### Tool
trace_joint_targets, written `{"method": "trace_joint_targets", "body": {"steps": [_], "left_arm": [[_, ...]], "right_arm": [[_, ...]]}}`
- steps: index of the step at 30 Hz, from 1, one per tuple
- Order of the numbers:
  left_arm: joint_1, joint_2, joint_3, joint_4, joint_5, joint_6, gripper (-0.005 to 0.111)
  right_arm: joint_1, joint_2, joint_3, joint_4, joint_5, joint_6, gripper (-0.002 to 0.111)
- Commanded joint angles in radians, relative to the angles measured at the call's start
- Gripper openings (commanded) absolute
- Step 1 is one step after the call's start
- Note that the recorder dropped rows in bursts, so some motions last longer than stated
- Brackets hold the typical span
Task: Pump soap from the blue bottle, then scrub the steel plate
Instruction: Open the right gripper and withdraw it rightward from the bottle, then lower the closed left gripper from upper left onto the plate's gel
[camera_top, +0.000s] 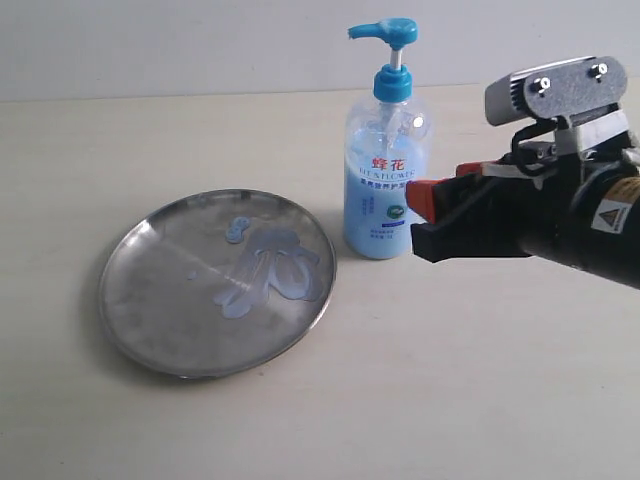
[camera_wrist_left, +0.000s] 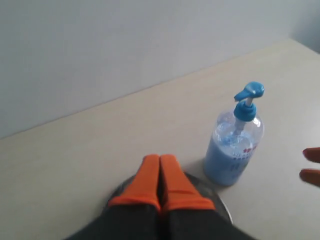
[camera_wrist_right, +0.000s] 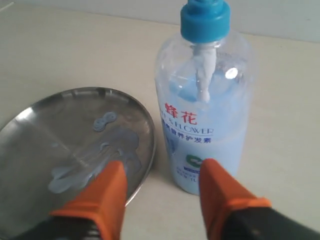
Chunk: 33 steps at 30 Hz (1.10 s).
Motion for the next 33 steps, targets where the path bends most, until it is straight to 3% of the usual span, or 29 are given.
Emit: {"method": "trace_joint_targets", "body": {"steps": [1,6,18,33], "left_arm": [[0.0,-0.001,0.124,0.0,-0.073,-0.008,0.0],[0.0,0.004,0.232,-0.048,-0.2,-0.008,0.0],[-0.004,0.297,0.271,-0.237,-0.261,0.191,0.0],[-0.004,0.755,-0.014,-0.249,-0.187,0.326,0.0]], "right_arm": [[-0.005,-0.075,-0.04,-0.005,0.12,-0.009,0.022],[-0.005,-0.145,-0.069,-0.013,0.239,-0.033,0.005],[-0.005,-0.307,-0.245,-0.113,0.744,-0.034,0.004],[-0.005,-0.398,-0.17,-0.109,0.731,-0.036,0.0]]}}
